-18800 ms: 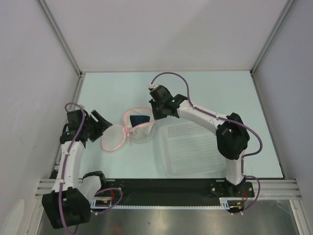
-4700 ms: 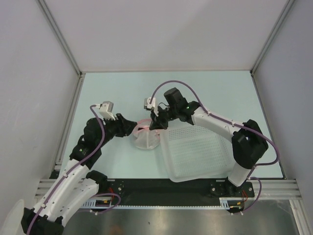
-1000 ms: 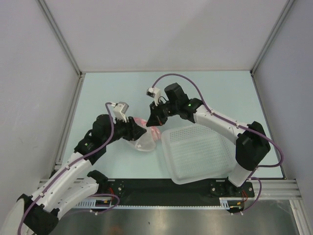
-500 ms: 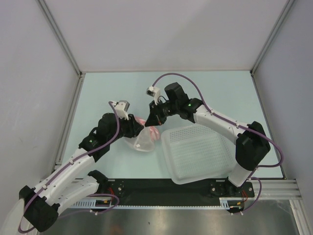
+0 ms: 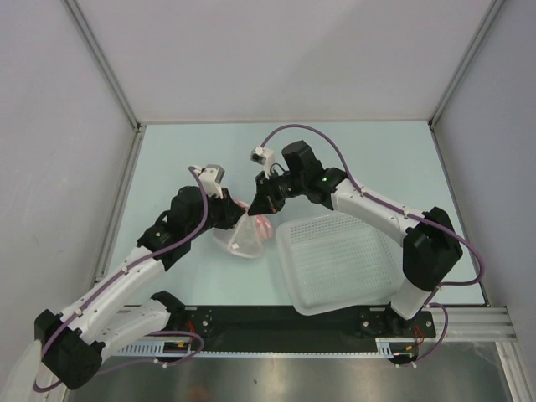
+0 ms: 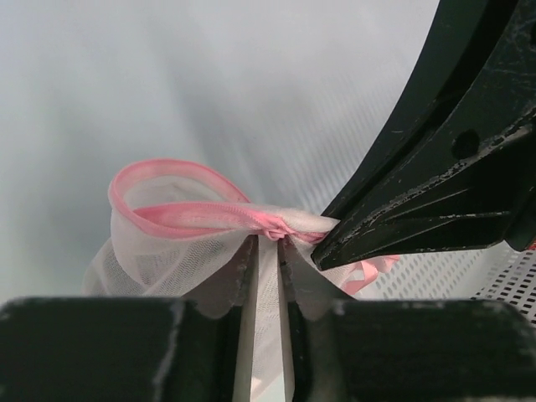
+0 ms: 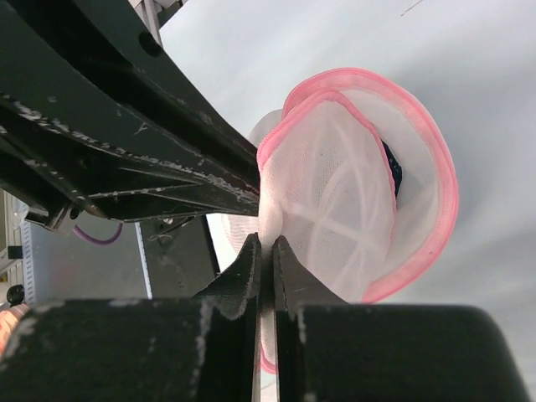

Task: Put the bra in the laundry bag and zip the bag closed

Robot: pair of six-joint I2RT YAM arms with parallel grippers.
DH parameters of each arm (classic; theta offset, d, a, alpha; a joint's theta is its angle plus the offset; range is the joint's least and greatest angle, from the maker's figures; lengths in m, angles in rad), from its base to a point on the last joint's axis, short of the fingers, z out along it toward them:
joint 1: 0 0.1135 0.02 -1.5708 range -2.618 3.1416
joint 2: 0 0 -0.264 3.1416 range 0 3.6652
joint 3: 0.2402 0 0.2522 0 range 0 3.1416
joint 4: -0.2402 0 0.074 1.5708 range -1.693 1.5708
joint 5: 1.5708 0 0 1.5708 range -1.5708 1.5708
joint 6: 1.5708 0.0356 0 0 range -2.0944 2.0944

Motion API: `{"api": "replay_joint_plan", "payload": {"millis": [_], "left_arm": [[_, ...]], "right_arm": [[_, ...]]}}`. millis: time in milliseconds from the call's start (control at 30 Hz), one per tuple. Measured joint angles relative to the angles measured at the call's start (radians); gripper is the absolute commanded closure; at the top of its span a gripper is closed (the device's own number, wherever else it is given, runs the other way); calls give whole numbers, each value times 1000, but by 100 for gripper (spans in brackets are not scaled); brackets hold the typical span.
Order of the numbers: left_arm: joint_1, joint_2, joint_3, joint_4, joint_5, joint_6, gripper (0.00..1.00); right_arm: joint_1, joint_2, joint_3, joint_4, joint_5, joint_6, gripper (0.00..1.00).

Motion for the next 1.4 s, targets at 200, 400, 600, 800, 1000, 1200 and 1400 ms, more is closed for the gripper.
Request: {"api": "replay_joint_plan", "payload": {"millis": [200,400,600,800,1000,1200,1400], "left_arm": [[-3,9,1,-7,-10,7,100],[-3,-8,27,-71,-111,7,100],[-3,-46,37,-95,-189,6,100],[-3,-77,33,-69,-80,20,53],[-3,-198,-63,9,61,0,37],[-3,-226,-115,43,111,-18,71],[-3,-148,-114,85,130,-40,74]], "right_arm": [[1,0,0,0,0,-3,100],[2,0,0,-8,-2,-21,100],[2,0,0,-9,-8,-35,100],[-7,0,-10,-4,-29,-18,100],[-37,2,-54,89,-135,82,100],[-71,21,-61,165,-241,160,100],[-76,32,-61,193,-275,188,100]]}}
